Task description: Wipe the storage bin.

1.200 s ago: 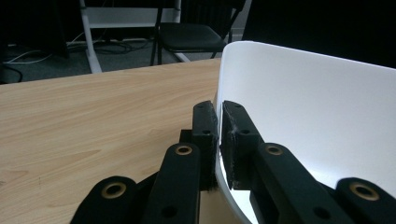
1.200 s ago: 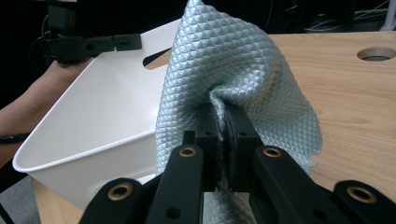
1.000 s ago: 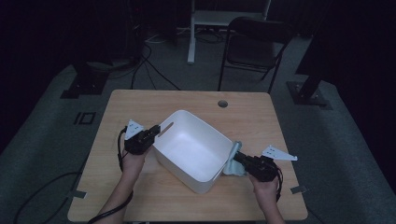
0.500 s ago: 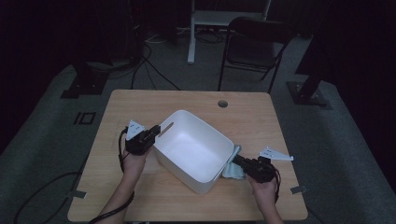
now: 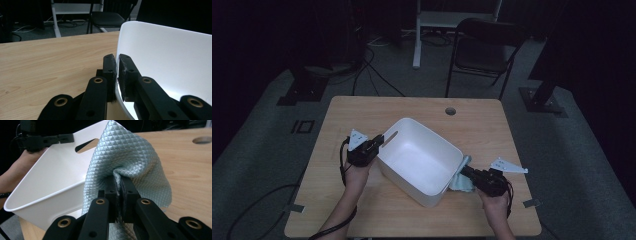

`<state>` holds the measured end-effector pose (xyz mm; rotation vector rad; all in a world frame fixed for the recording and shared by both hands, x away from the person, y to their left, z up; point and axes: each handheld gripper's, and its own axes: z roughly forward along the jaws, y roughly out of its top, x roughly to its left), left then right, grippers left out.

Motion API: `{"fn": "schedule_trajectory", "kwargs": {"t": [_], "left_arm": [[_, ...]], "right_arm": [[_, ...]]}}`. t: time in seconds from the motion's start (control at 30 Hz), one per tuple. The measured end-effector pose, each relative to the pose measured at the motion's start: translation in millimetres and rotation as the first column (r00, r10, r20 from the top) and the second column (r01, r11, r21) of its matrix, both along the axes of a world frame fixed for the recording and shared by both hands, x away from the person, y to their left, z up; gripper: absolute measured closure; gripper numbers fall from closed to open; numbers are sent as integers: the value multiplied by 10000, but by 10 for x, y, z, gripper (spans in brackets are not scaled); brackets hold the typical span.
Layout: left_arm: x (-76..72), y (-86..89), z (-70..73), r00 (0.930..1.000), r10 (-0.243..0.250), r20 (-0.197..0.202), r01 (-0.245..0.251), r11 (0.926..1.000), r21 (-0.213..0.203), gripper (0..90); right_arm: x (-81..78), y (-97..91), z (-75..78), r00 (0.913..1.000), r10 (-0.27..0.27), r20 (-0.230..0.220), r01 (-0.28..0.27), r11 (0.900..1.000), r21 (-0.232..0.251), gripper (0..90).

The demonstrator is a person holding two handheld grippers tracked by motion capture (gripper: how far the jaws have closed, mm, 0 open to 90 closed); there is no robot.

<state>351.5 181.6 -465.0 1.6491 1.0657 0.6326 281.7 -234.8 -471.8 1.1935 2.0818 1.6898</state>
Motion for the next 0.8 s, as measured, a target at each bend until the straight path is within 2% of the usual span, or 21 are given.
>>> {"fn": "schedule_trajectory", "kwargs": {"t": [0.07,0.17,0.23,0.33,0.4,0.5,0.63,0.73,0.8], "left_arm": [[-3,9,-3,10000,-64,-17,64,10000,-70,846],[-7,7,-4,10000,-29,-18,28,9999,-118,846],[-9,5,-5,10000,26,-21,-26,9999,-152,845],[-14,-2,-1,9999,102,-59,-102,9999,-112,846],[-20,-13,3,9999,164,-40,-164,9999,-7,846],[-24,-20,5,10000,77,-52,-77,10000,30,846],[-29,-24,5,10000,66,-67,-66,10000,12,846],[-27,-14,3,9999,-66,-80,66,10000,-29,845],[-25,-11,1,9999,-129,-76,128,9999,-69,843]], "right_arm": [[-10,11,6,9999,-7,135,9,9999,-137,856],[26,-12,-39,9999,-71,-118,71,10000,-58,856],[33,-4,-62,9998,-72,-183,68,9997,-241,856],[28,-20,-57,9996,-52,-272,46,9998,-217,856],[-10,-31,-27,9998,124,-175,-126,9999,-108,855],[-85,-35,53,9992,335,211,-334,9994,-44,855],[-85,11,76,9988,188,461,-172,9992,-357,856],[-70,2,29,9993,74,374,-67,9998,-197,856],[-53,19,-33,9999,16,151,-12,9996,-280,856]]}}
